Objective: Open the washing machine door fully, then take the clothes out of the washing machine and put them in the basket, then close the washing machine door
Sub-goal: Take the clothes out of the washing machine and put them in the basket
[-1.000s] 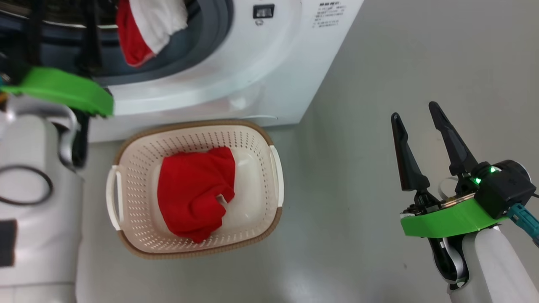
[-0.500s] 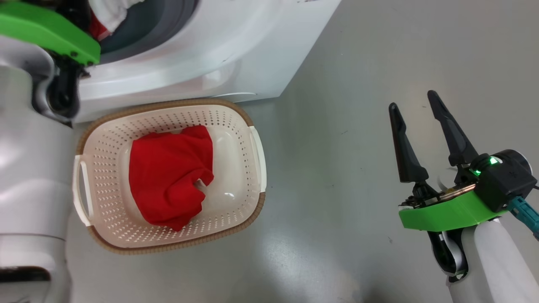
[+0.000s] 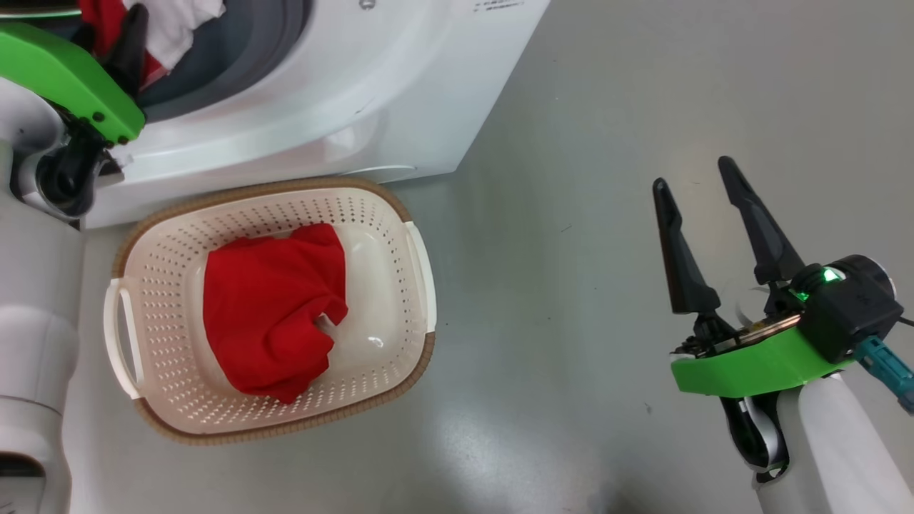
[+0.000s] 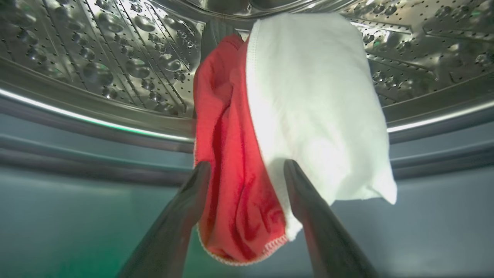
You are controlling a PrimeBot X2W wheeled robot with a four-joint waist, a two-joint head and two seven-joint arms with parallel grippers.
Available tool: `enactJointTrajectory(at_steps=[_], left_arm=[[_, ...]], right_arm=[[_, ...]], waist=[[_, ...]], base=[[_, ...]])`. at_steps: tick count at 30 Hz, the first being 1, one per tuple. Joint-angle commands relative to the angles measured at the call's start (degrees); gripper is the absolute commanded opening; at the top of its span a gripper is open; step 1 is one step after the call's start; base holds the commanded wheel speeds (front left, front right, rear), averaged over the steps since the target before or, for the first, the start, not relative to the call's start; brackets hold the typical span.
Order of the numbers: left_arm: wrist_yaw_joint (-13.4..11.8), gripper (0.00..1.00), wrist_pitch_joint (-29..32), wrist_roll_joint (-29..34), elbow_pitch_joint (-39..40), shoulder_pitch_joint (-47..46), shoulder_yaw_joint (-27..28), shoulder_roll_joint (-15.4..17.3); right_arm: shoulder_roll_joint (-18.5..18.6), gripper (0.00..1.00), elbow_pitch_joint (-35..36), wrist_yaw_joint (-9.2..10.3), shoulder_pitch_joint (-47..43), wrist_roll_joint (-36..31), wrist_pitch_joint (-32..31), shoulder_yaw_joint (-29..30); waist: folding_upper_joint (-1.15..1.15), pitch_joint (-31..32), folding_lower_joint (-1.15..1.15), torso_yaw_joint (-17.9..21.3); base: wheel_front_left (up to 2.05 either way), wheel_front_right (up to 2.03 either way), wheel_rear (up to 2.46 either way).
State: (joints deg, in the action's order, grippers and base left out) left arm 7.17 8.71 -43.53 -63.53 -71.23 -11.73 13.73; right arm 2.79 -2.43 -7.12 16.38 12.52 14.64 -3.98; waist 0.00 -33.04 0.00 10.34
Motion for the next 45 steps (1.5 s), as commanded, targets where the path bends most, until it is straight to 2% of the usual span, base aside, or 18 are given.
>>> enactJointTrajectory(at_steps=[1, 11, 14, 20, 23, 27, 30, 33, 39, 45], left_arm=[[0.32, 1.0, 0.31, -0.15, 0.83, -1.16, 0.26, 2.88], [0.32, 1.0, 2.7, -1.11, -2.09, -1.09, -3.74, 4.23], [0.32, 0.0, 2.89, -1.65, -2.59, -1.13, -4.5, 4.23], [0.32, 0.0, -0.4, -1.1, -3.04, -1.5, -6.33, 4.58], [0.28, 0.0, -5.65, 0.12, -3.4, -1.41, -7.05, 5.22], [-1.23, 0.0, -15.36, 2.32, -4.24, -0.65, -7.82, 5.91], [-1.04, 0.0, -21.54, 2.86, -4.66, 0.26, -7.7, 6.15], [-1.09, 0.0, -23.45, 2.94, -3.03, 0.94, -6.35, 6.75], [-3.3, 0.0, -23.68, 6.97, 12.13, 7.76, 2.5, 8.21], [-2.52, 0.0, -23.69, 12.77, 23.79, 16.7, 10.52, 5.96]], right_arm=[[0.09, 1.0, 1.33, -0.36, -1.52, -0.01, 0.36, -1.29], [0.09, 1.0, 1.4, -0.36, -2.09, 0.9, 0.36, -1.98], [0.09, 1.0, 1.32, -0.36, -2.11, 1.29, 0.36, -2.25], [0.09, 1.0, 1.12, -0.36, -1.71, 1.99, 0.36, -2.44], [0.09, 1.0, 0.96, -0.36, -1.38, 2.17, 0.36, -2.27], [0.09, 1.0, 0.67, -0.36, -0.94, 2.55, 0.36, -2.47], [0.09, 1.0, 0.31, -0.36, -0.63, 2.7, 0.36, -2.6], [0.09, 1.0, 0.18, -0.36, -0.55, 2.68, 0.36, -2.18], [0.09, 1.0, 0.11, -0.36, -0.63, 2.68, 0.36, -1.37], [0.09, 1.0, -0.16, -0.36, -0.92, 2.59, 0.36, -1.07]], waist=[[0.0, 0.16, 0.0, 0.28], [0.0, -0.02, 0.0, 2.21], [0.0, -0.04, 0.0, 2.39], [0.0, -0.35, 0.0, 1.98], [0.0, -0.5, 0.0, 1.53], [0.0, -0.2, 0.0, 1.01], [0.0, 0.37, 0.0, 0.36], [0.0, 0.76, 0.0, -0.54], [0.0, 1.92, 0.0, -2.09], [0.0, 3.82, 0.0, -2.93]], base=[[0.0, 0.0, 0.0], [0.0, 0.0, 0.0], [0.0, 0.0, 0.0], [0.0, 0.0, 0.0], [0.0, 0.0, 0.0], [0.0, 0.0, 0.0], [0.0, 0.0, 0.0], [0.0, 0.0, 0.0], [0.0, 0.0, 0.0], [0.0, 0.0, 0.0]])
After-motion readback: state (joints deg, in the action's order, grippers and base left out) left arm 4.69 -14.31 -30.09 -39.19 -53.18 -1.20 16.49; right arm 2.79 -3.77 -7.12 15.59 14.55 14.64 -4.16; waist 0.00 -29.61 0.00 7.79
